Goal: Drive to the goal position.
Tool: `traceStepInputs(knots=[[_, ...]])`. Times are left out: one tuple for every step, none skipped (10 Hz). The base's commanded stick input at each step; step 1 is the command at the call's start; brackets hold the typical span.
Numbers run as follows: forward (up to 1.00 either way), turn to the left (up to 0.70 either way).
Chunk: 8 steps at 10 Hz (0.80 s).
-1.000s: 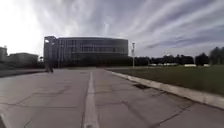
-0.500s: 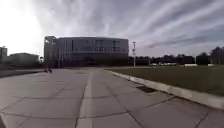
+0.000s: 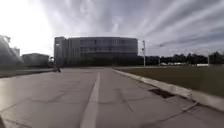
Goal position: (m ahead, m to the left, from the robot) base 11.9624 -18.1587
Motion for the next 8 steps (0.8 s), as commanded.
traceStepInputs(knots=[[0.70,0.00],[0.70,0.29],[0.70,0.35],[0.70,0.27],[0.70,0.00],[0.70,0.00],[0.70,0.00],[0.70,0.00]])
